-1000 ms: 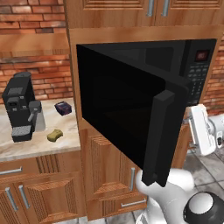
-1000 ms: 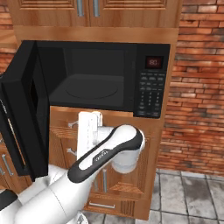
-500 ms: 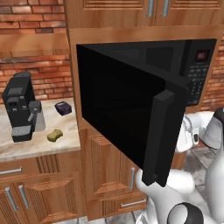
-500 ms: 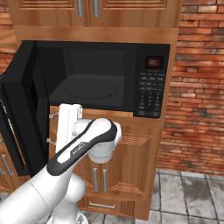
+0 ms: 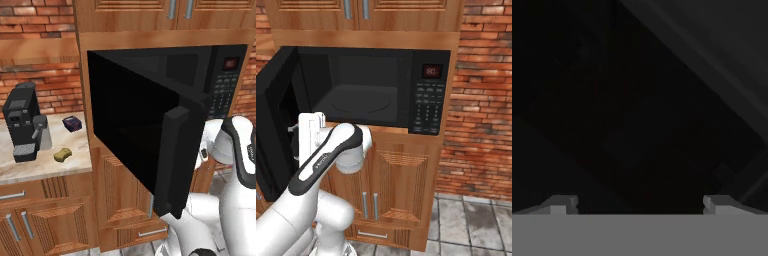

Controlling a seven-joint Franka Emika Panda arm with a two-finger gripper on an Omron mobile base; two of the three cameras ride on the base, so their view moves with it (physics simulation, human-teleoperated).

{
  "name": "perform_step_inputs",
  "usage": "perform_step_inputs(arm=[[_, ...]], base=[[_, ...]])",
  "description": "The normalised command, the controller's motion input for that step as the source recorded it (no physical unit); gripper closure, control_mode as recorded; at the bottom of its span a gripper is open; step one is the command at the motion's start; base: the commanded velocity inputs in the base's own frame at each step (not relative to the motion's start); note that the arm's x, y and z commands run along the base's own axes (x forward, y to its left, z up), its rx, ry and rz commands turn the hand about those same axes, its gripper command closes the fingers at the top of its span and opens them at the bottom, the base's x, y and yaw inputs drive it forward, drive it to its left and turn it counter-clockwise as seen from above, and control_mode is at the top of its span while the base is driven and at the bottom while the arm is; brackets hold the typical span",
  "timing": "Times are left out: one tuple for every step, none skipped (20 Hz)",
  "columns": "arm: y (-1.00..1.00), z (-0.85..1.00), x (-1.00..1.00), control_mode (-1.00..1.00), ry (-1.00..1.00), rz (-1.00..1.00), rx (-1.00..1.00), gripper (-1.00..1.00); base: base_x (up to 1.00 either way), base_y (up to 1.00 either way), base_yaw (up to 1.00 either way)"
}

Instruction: Place the sponge inside the microwave to prepare for sanitizing.

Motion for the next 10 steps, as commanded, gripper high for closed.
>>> perform_step_inputs(arm=[[0.83, 0.00, 0.00, -1.00, 0.05, 0.04, -0.01, -1.00], [0.83, 0.00, 0.00, -1.00, 0.05, 0.04, -0.01, -1.00], [0.82, 0.00, 0.00, -1.00, 0.03, 0.03, -0.01, -1.00], [0.79, 0.00, 0.00, -1.00, 0.01, 0.00, 0.00, -1.00], [0.74, 0.00, 0.00, -1.00, 0.00, 0.00, 0.00, -1.00], [0.71, 0.00, 0.00, -1.00, 0.00, 0.00, 0.00, -1.00], [0.69, -0.07, -0.07, -1.00, 0.00, 0.00, 0.00, -1.00], [0.59, -0.18, -0.06, -1.00, 0.00, 0.00, 0.00, -1.00], [0.57, -0.19, -0.09, -1.00, 0.00, -0.01, 0.00, -1.00], [0.54, -0.19, -0.12, -1.00, 0.00, -0.04, 0.00, -1.00]], base=[[0.00, 0.00, 0.00], [0.00, 0.00, 0.00], [0.00, 0.00, 0.00], [0.00, 0.00, 0.00], [0.00, 0.00, 0.00], [0.00, 0.00, 0.00], [0.00, 0.00, 0.00], [0.00, 0.00, 0.00], [0.00, 0.00, 0.00], [0.00, 0.00, 0.00]])
